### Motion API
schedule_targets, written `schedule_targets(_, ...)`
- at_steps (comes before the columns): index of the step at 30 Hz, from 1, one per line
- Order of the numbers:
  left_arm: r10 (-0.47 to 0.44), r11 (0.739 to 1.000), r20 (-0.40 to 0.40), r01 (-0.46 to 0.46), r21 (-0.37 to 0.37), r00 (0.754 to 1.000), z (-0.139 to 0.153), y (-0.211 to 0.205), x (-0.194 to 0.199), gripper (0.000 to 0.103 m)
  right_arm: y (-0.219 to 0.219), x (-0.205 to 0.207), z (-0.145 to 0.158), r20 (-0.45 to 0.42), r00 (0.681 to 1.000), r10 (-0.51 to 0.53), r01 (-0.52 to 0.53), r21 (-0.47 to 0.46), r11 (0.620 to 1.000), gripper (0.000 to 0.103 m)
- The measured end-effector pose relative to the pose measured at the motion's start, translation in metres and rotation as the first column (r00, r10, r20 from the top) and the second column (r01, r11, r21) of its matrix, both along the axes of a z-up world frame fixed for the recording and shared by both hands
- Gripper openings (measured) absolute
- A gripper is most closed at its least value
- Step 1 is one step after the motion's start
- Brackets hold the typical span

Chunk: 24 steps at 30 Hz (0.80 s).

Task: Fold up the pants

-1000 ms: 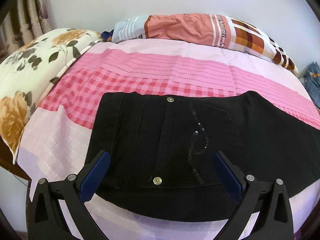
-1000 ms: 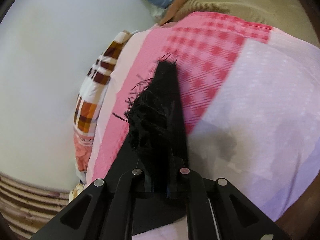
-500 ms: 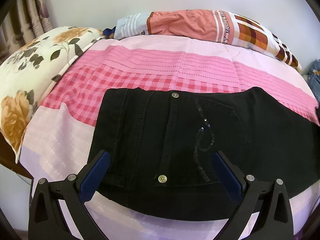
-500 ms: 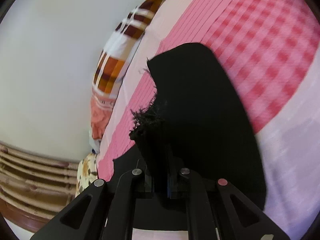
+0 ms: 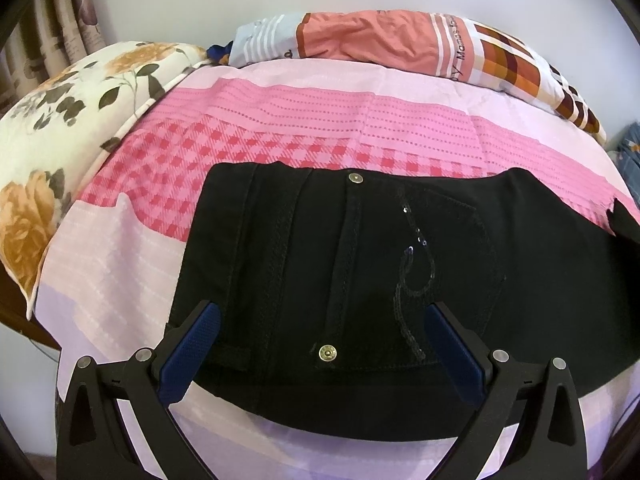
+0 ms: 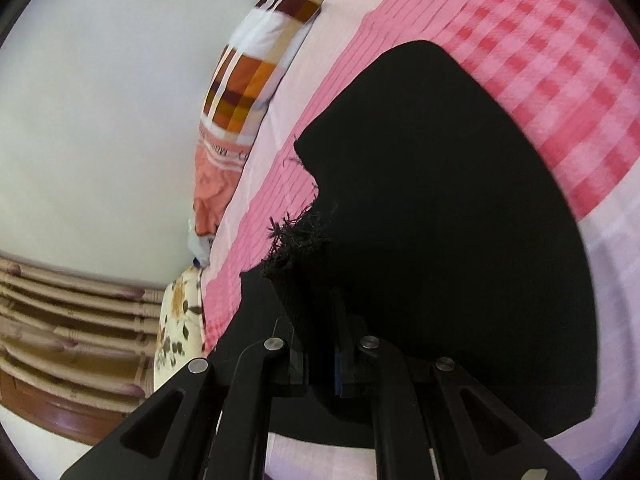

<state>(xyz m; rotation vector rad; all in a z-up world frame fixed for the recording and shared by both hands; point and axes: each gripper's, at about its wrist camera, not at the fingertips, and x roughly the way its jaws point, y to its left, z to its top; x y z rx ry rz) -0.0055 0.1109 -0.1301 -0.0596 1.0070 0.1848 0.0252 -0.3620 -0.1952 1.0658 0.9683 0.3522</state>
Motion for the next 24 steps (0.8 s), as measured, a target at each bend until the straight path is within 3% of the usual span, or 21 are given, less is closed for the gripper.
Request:
schedule_targets(16, -0.003, 1.000, -0.024, 0.003, -0.012, 1.000, -0.006, 0.000, 0.001, 0.101, 0.106, 0.008, -0.012, -0.019, 0.972, 0.236, -0.236, 0.003, 0.972, 0.009)
schedule_targets(24, -0.002, 1.000, -0.035, 0.001, -0.023, 0.999, -0.008, 0.001, 0.002, 0.101, 0.127, 0.005, -0.020, -0.035, 0.958, 0.285, -0.285, -0.015, 0.958, 0.010)
